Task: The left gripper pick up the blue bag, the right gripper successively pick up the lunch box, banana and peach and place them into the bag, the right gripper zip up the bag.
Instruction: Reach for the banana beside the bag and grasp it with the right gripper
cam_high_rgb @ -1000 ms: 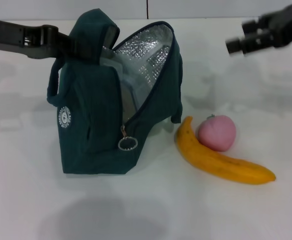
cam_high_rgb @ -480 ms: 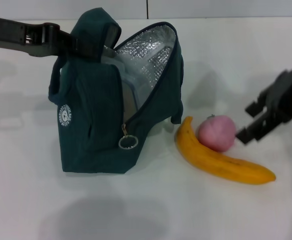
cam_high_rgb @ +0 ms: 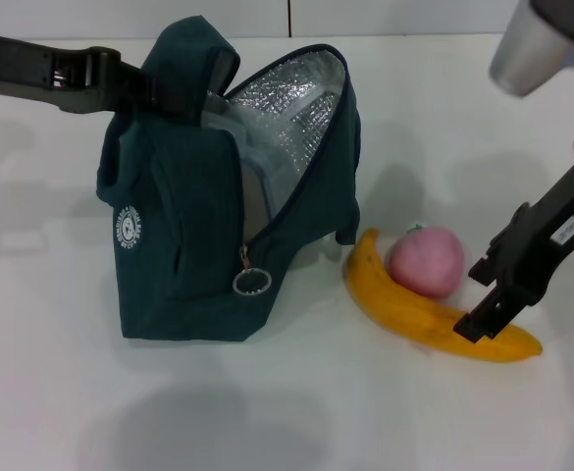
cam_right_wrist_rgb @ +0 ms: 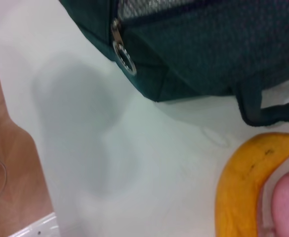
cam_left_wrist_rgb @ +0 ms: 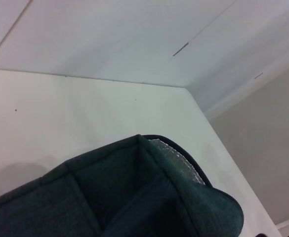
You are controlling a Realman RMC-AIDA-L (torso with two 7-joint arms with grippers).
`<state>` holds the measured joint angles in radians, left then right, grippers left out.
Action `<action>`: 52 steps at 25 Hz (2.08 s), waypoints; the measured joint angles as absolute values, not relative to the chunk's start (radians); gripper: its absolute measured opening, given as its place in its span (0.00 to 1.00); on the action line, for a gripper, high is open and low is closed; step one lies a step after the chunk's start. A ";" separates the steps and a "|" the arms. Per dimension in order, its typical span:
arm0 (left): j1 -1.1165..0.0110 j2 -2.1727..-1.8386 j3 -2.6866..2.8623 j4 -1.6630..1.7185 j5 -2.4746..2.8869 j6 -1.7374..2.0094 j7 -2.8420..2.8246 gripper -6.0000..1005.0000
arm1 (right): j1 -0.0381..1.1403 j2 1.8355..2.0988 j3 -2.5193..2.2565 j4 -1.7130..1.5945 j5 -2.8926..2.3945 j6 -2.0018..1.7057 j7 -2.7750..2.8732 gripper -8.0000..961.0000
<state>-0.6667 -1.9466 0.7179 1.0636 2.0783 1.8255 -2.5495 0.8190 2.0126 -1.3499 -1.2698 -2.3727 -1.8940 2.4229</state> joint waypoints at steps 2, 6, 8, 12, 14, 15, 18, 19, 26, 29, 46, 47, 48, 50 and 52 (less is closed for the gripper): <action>-0.667 -1.947 0.718 1.064 2.078 1.826 -2.549 0.05 | 0.810 2.013 -1.381 -1.251 -2.374 -1.857 2.407 0.82; -0.667 -1.949 0.718 1.063 2.078 1.825 -2.549 0.05 | 0.783 2.016 -1.441 -1.242 -2.376 -1.782 2.391 0.82; -0.667 -1.950 0.718 1.063 2.078 1.825 -2.549 0.05 | 0.777 2.016 -1.460 -1.234 -2.377 -1.756 2.391 0.82; -0.668 -1.951 0.718 1.065 2.079 1.825 -2.549 0.05 | 0.774 2.016 -1.482 -1.194 -2.380 -1.713 2.387 0.82; -0.669 -1.951 0.718 1.065 2.079 1.825 -2.549 0.05 | 0.774 2.016 -1.492 -1.170 -2.382 -1.690 2.379 0.82; -0.669 -1.951 0.718 1.065 2.079 1.825 -2.549 0.05 | 0.774 2.017 -1.493 -1.160 -2.382 -1.682 2.375 0.82; -0.669 -1.952 0.718 1.065 2.079 1.825 -2.549 0.05 | 0.774 2.020 -1.497 -1.130 -2.381 -1.660 2.365 0.82; -0.669 -1.952 0.718 1.065 2.079 1.825 -2.549 0.05 | 0.774 2.021 -1.502 -1.122 -2.379 -1.651 2.363 0.82; -0.669 -1.953 0.718 1.066 2.079 1.825 -2.549 0.05 | 0.776 2.022 -1.572 -1.104 -2.376 -1.599 2.361 0.82; -0.669 -1.952 0.718 1.066 2.078 1.825 -2.549 0.05 | 0.776 2.022 -1.575 -1.103 -2.376 -1.588 2.361 0.82; -0.670 -1.950 0.718 1.066 2.079 1.826 -2.546 0.05 | 0.776 2.023 -1.638 -1.106 -2.373 -1.552 2.359 0.81; -0.670 -1.950 0.718 1.066 2.079 1.826 -2.546 0.05 | 0.775 2.023 -1.638 -1.106 -2.373 -1.551 2.359 0.80; -0.670 -1.950 0.718 1.066 2.079 1.827 -2.545 0.05 | 0.776 2.023 -1.638 -1.105 -2.373 -1.551 2.359 0.80; -0.670 -1.950 0.718 1.066 2.078 1.827 -2.545 0.05 | 0.775 2.023 -1.638 -1.105 -2.375 -1.550 2.359 0.79; -0.670 -1.950 0.719 1.066 2.079 1.827 -2.545 0.05 | 0.775 2.023 -1.638 -1.108 -2.376 -1.553 2.359 0.73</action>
<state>-0.6704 -1.9496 0.7190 1.0661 2.0785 1.8270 -2.5451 0.7748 2.0233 -1.6383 -1.1080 -2.3760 -1.5530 2.3592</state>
